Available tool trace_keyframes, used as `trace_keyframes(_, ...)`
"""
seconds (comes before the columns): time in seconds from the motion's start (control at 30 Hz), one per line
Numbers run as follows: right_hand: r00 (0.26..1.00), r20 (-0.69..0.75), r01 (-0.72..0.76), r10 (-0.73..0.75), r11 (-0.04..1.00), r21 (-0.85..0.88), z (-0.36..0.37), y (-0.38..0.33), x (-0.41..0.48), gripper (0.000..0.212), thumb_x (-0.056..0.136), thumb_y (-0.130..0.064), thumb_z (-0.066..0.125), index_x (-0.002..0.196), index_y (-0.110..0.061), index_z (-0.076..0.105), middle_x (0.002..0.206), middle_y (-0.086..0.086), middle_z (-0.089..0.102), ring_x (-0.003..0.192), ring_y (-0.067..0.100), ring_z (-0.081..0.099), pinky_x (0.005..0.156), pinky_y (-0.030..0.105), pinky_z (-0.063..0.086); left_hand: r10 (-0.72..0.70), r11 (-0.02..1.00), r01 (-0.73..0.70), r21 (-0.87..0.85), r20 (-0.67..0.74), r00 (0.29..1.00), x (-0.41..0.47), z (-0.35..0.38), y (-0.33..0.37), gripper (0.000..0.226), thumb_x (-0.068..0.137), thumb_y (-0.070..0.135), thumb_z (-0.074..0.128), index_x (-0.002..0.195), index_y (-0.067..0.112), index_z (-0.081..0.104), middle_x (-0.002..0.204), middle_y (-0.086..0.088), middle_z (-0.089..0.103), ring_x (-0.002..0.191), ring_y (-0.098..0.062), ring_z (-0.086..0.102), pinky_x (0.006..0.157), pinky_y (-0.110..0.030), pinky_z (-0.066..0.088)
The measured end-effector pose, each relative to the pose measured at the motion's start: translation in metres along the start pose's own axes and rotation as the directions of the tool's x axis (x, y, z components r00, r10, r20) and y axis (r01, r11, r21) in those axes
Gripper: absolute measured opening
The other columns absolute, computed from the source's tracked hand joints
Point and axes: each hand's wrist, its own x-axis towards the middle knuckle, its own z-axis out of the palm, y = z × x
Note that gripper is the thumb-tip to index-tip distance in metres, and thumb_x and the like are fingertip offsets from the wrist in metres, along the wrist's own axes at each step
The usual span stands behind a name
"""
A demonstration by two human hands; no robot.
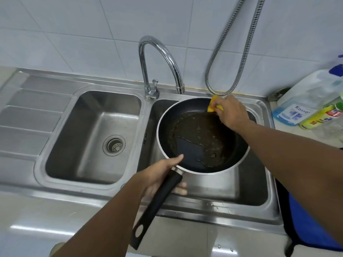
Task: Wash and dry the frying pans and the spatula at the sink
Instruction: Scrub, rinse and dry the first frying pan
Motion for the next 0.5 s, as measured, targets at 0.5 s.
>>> trace_keyframes(0.5, 0.999, -0.026, -0.038, 0.036, 0.997, -0.069, -0.001, -0.024, -0.001, 0.031, 0.086, -0.025, 0.070, 0.116, -0.025, 0.063, 0.152, 0.015, 0.034, 0.141, 0.042, 0.030, 0.111, 0.052, 0.028, 0.196, 0.959, -0.160, 0.234, -0.136, 0.971, -0.009, 0.018, -0.021, 0.038, 0.102, 0.023, 0.065, 0.133, 0.009, 0.048, 0.061, 0.000, 0.045, 0.045, -0.010, 0.035, 0.039, -0.022, 0.032)
